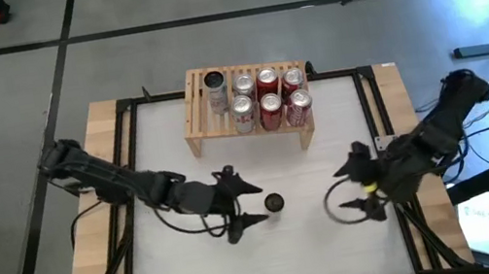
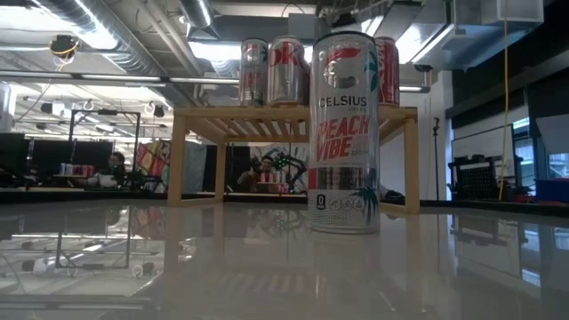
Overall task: Place canned beverage on shelf
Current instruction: Put the white and pink soda can on the shelf aligned with the other white and pink soda can
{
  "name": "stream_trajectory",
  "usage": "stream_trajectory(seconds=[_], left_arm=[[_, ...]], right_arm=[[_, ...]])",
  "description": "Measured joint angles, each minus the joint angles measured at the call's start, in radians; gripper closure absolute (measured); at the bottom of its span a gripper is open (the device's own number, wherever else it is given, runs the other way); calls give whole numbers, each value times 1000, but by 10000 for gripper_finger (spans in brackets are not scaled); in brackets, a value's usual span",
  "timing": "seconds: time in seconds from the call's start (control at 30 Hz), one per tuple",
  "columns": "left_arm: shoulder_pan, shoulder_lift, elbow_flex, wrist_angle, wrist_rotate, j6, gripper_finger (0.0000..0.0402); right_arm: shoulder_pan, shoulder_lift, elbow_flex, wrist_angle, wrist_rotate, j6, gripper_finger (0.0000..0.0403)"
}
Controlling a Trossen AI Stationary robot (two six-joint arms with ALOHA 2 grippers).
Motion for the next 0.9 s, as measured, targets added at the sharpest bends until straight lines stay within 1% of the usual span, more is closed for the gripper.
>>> stream_trajectory(seconds=[0.13,0.23,0.33,0.4,0.57,0.63,0.73,0.83,0.9], left_arm=[[9,62,0,54,-42,-1,69],[8,106,0,131,-128,1,69],[9,146,0,231,-203,31,69],[9,170,0,270,-238,40,69],[-1,203,0,297,-309,28,69],[-7,204,0,370,-318,40,69],[-15,203,0,451,-340,105,70],[-34,203,0,440,-374,148,75],[-45,203,0,378,-386,147,77]], right_arm=[[78,-126,-141,21,47,110,40],[114,-196,-215,24,70,181,40],[133,-237,-261,23,78,231,40],[138,-250,-279,24,74,249,40],[136,-251,-290,14,70,239,40],[136,-252,-291,16,67,225,40],[136,-249,-291,15,60,218,40],[136,-248,-291,15,59,195,40],[136,-249,-291,15,59,194,40]])
